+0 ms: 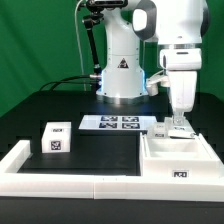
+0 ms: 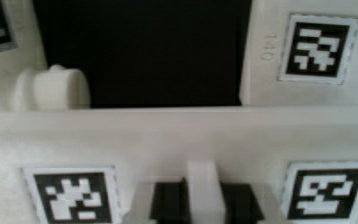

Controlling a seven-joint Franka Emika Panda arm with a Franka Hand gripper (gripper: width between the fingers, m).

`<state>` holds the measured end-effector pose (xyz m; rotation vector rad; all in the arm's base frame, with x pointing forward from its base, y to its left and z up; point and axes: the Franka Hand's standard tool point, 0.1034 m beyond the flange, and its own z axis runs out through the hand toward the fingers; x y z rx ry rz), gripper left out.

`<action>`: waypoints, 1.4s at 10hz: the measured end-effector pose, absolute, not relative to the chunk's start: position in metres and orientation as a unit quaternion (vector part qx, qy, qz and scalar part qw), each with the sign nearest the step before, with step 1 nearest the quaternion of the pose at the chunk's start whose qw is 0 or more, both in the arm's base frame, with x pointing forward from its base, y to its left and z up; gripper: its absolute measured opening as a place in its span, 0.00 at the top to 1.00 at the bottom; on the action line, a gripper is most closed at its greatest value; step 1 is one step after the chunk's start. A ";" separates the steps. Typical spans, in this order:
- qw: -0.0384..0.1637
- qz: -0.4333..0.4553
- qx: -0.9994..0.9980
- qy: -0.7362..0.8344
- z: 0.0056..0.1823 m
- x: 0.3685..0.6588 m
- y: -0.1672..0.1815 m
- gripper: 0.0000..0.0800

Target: Assemble cabinet

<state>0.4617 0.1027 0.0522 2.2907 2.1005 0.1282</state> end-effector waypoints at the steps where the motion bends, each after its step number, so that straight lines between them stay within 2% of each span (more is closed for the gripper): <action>1: 0.015 0.041 0.737 0.675 0.052 0.462 0.102 0.91; 14: 0.016 0.039 0.741 0.670 0.055 0.470 0.105 0.91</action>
Offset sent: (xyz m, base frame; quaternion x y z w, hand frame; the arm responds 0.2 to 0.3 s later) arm 0.0140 0.0114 0.0070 0.0030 -0.0019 0.0187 0.9998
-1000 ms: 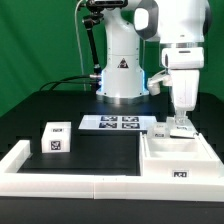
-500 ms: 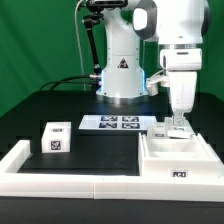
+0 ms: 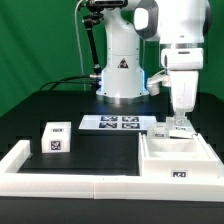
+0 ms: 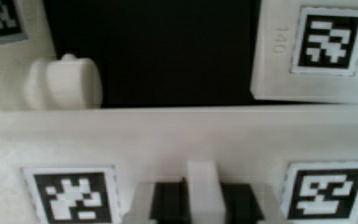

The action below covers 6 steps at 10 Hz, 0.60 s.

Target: Assemble cabinet

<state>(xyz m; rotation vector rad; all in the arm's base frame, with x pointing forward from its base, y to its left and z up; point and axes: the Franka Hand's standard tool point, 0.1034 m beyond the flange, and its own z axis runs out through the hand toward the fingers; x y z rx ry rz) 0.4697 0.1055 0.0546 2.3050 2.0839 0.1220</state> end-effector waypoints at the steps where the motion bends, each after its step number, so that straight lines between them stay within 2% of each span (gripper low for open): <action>1: 0.016 0.039 0.742 0.670 0.054 0.471 0.105 0.91; 6: 0.016 0.035 0.745 0.666 0.055 0.485 0.101 0.91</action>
Offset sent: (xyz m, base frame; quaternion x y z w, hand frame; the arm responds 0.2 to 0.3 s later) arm 0.0181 -0.0040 0.0012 0.0074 -0.0060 0.0015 1.0000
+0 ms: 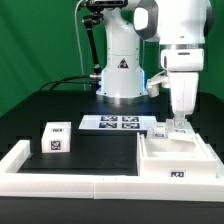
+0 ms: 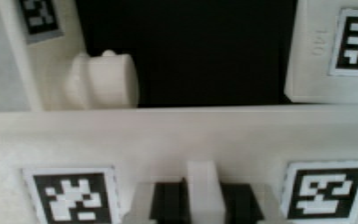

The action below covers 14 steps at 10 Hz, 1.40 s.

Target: Assemble cabinet

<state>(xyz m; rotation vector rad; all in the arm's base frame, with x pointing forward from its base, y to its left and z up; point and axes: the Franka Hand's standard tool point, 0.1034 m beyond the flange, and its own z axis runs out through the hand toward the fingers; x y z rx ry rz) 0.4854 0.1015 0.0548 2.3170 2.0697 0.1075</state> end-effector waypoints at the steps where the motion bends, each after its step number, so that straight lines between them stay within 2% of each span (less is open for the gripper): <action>1: 0.016 0.035 0.745 0.666 0.055 0.485 0.102 0.91; 5: 0.016 0.034 0.735 0.677 0.052 0.487 0.100 0.91; 10: 0.016 0.018 0.733 0.680 0.055 0.523 0.097 0.91; 14: 0.016 0.017 0.734 0.679 0.056 0.527 0.097 0.91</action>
Offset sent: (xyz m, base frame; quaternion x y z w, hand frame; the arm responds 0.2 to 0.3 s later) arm 0.0000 0.0000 0.0000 0.0000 0.0000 0.0000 1.0000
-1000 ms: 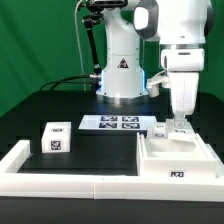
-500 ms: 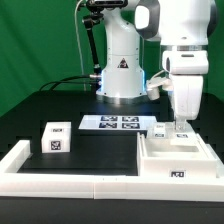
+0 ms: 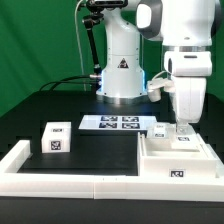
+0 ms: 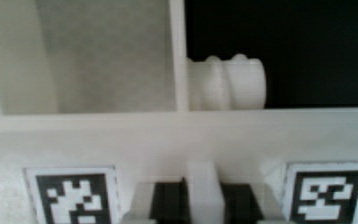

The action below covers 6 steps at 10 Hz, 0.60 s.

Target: Assemble cabinet

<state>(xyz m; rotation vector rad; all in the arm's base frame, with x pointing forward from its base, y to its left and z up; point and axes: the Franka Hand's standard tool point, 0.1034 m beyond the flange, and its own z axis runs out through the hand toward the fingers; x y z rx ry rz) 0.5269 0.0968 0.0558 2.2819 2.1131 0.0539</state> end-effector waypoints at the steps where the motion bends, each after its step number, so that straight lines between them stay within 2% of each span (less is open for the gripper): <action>1: 0.016 0.018 0.734 0.679 0.056 0.528 0.097 0.91; 6: 0.019 0.020 0.731 0.682 0.057 0.570 0.095 0.91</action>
Offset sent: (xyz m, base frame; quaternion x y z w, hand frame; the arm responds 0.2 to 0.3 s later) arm 0.0529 0.0016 -0.0015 0.0148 -0.0043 -0.0192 0.9997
